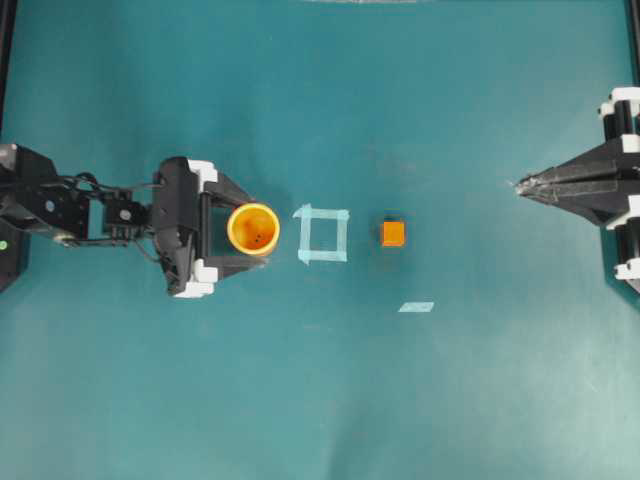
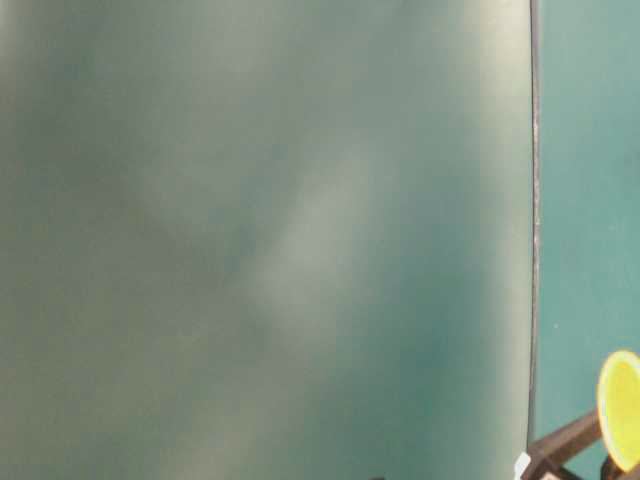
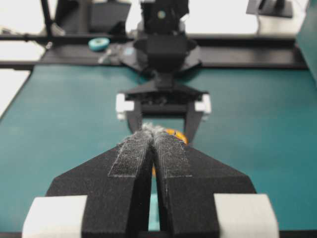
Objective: Move the cup backward with left arm.
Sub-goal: 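Close the left gripper on the orange cup's base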
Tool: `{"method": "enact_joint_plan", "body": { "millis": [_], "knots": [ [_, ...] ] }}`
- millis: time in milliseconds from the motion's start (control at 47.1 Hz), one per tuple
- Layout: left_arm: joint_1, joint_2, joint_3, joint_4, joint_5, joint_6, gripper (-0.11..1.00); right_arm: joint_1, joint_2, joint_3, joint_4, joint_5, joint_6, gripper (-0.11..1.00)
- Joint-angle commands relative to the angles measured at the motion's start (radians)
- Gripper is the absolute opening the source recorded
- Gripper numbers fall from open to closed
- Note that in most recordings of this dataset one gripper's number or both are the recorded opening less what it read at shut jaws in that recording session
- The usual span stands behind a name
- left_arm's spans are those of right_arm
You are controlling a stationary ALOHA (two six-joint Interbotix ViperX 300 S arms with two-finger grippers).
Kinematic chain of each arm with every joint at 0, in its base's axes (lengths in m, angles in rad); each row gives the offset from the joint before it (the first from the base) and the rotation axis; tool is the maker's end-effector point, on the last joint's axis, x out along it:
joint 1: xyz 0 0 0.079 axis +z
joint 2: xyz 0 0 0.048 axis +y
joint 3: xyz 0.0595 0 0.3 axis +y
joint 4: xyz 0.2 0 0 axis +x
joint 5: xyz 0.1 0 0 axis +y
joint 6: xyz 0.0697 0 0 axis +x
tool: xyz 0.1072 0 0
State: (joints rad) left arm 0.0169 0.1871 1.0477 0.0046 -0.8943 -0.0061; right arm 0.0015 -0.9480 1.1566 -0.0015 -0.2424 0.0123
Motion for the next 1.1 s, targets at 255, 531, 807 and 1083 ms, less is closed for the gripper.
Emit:
{"method": "enact_joint_plan", "body": {
  "millis": [255,531,807,1083],
  "knots": [
    [-0.005,0.002,-0.009,0.005,-0.011,0.015,0.73,0.002,0.006,-0.029,-0.002,-0.005,0.002,0.0],
    [-0.005,-0.002,-0.011,0.005,-0.014,0.018,0.62,0.002,0.009,-0.029,0.0,-0.003,0.0,0.0],
    [-0.002,-0.002,-0.018,0.006,-0.044,0.02,0.62,0.002,0.011,-0.026,0.0,-0.003,0.0,0.0],
    [0.048,-0.003,-0.046,0.006,-0.067,0.02,0.62,0.002,0.012,-0.029,0.0,-0.003,0.002,-0.01]
  ]
}}
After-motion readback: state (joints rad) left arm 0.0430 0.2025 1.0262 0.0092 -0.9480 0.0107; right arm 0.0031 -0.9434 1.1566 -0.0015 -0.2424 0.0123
